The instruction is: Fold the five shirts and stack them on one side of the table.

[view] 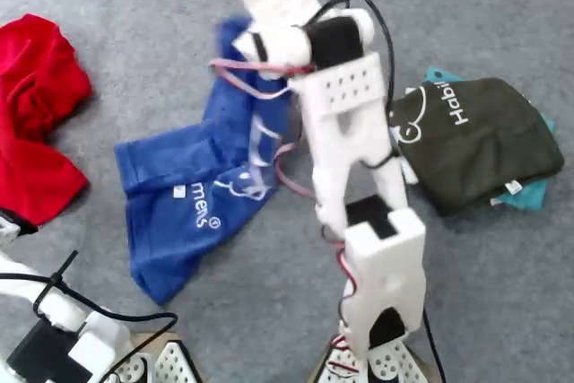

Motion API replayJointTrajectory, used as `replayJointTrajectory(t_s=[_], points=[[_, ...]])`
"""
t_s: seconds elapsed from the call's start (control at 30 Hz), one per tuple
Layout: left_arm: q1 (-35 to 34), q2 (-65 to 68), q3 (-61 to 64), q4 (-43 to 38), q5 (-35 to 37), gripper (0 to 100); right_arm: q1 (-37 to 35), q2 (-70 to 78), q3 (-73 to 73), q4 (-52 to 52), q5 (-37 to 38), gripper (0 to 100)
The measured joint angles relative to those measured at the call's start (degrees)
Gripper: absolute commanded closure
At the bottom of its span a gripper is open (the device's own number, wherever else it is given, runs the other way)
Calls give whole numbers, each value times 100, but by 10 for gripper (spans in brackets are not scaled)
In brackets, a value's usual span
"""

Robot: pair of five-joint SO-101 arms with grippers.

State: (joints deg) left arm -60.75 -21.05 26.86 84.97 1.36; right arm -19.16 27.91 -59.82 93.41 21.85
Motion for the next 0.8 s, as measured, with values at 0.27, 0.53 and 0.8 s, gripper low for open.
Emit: replayJointTrajectory(t_s=[0.27,0.53,0.8], points=[[862,0,-185,0,158,726,958,870,686,607,422,984],[3033,0,-941,-176,1292,723,1433,1275,1011,475,202,984],[4853,334,-1046,-1741,2391,722,1741,1969,1134,-932,-1275,984]])
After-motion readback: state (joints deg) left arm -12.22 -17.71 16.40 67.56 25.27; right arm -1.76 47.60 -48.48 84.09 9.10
